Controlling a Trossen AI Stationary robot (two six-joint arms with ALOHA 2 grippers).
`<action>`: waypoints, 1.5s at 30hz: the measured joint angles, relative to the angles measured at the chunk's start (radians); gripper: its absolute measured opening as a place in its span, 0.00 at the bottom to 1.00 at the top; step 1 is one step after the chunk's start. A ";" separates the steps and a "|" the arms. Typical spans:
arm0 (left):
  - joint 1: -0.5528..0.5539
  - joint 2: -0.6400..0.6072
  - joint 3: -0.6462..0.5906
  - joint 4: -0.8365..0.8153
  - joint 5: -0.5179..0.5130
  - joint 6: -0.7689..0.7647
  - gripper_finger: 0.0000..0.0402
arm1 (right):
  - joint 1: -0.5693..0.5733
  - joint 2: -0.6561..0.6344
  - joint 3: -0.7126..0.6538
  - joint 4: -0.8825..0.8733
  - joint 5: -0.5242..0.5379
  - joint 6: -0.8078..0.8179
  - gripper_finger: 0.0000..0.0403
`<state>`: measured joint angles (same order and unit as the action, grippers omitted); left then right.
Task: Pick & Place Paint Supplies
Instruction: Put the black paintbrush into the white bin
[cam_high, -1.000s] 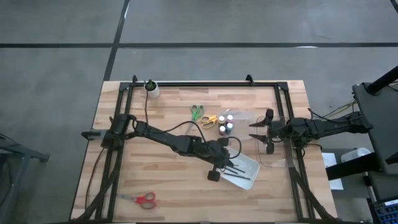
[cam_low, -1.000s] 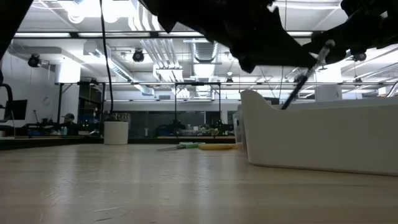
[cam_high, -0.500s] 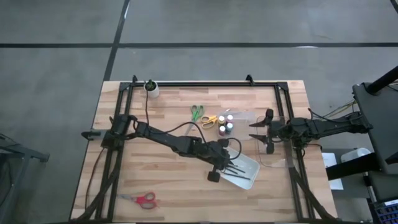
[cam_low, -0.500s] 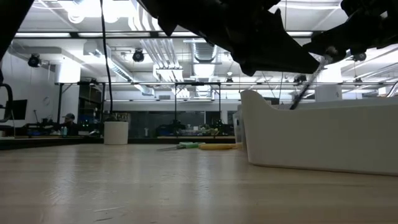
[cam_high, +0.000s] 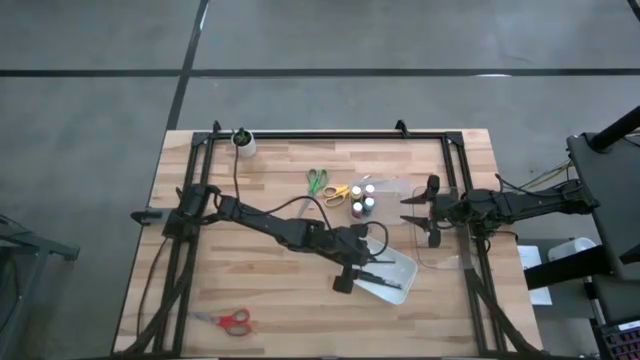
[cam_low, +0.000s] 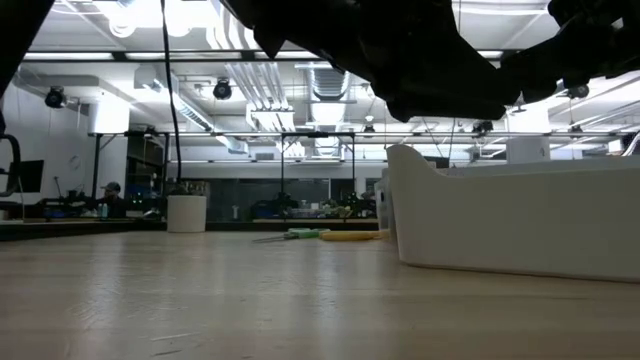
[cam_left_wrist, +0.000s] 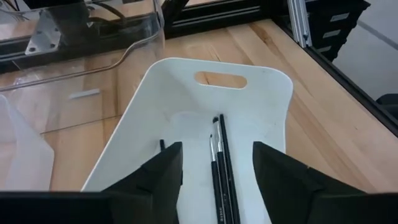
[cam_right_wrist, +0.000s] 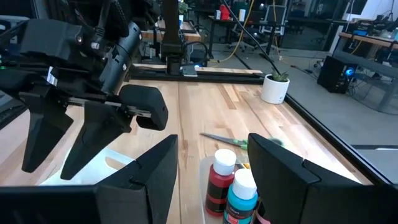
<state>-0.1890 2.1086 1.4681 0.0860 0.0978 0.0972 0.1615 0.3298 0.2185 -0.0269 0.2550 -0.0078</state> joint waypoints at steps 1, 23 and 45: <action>0.002 -0.003 0.000 0.000 0.001 -0.009 0.50 | 0.000 0.000 0.000 0.000 0.000 0.000 0.48; 0.020 -0.319 -0.080 -0.084 -0.117 0.050 0.46 | 0.000 0.000 0.000 0.001 0.000 0.000 0.48; 0.028 -1.025 -1.069 0.624 -0.189 0.092 0.47 | 0.000 0.002 0.000 0.000 0.000 0.000 0.48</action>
<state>-0.1608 1.0839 0.3987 0.7103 -0.0915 0.1893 0.1613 0.3316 0.2187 -0.0265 0.2553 -0.0078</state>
